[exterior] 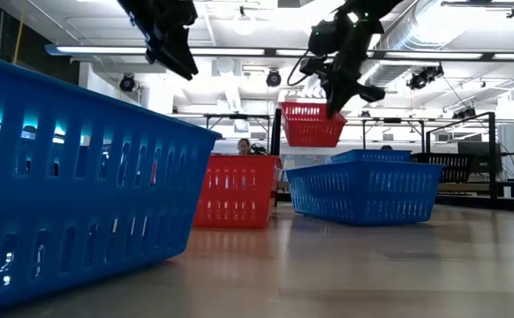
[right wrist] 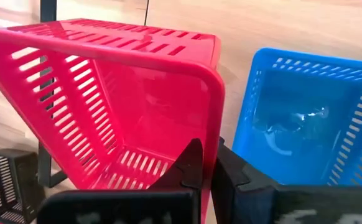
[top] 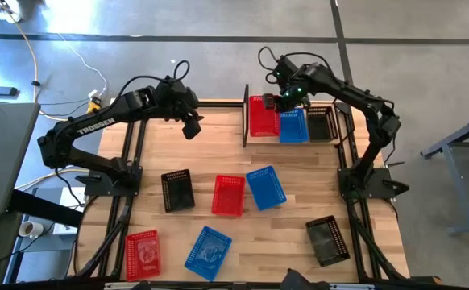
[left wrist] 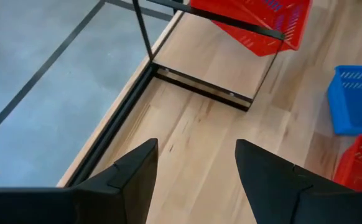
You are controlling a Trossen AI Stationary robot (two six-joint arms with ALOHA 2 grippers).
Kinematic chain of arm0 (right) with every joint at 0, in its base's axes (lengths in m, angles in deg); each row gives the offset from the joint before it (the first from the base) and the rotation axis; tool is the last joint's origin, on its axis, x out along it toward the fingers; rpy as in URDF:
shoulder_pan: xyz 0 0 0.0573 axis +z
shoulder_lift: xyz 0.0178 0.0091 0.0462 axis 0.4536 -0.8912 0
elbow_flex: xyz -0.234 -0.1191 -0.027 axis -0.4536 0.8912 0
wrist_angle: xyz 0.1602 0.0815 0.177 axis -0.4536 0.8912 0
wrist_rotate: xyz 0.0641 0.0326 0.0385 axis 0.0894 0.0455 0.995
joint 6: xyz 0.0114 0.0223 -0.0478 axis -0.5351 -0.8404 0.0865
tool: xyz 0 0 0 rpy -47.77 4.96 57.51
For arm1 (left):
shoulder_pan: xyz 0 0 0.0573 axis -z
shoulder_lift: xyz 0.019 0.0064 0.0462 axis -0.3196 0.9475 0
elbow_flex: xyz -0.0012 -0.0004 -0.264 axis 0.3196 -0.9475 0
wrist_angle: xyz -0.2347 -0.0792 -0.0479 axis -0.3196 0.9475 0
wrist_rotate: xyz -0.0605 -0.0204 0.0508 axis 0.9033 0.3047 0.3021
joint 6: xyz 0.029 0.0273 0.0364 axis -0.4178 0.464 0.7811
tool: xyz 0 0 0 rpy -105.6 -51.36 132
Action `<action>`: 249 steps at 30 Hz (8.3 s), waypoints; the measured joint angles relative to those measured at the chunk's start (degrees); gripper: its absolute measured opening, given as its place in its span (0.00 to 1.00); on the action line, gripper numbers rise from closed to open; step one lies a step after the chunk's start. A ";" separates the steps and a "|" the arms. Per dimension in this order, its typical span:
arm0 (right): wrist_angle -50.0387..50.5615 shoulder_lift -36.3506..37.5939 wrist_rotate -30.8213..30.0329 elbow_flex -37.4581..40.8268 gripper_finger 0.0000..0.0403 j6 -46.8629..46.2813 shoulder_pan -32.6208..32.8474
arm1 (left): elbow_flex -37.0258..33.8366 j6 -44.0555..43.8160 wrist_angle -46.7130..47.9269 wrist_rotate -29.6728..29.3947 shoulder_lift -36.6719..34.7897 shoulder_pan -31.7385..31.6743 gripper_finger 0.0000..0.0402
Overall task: Stack baskets on shelf by color
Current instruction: Put the top red basket on the shelf, then stack the bottom black basket on the black basket on the shelf
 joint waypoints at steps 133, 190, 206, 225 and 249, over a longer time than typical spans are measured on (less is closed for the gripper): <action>6.58 9.90 -15.13 8.85 0.29 -10.67 43.13 | 0.07 -8.24 7.58 -1.56 -3.74 12.89 0.51; 12.65 11.06 -10.93 24.62 0.29 -86.20 98.33 | 0.04 -41.99 7.52 -11.19 -3.76 45.13 0.51; 0.89 11.13 -4.02 35.71 0.29 -89.00 98.31 | 0.03 -43.06 7.52 -11.19 -3.76 45.55 0.51; -12.84 11.15 0.06 43.56 0.02 -88.96 98.55 | 0.02 -43.04 7.50 -12.20 -3.76 45.55 0.51; -11.90 15.64 -16.74 38.12 0.00 -85.95 93.40 | 0.02 -40.27 7.05 -26.23 -3.76 45.22 0.51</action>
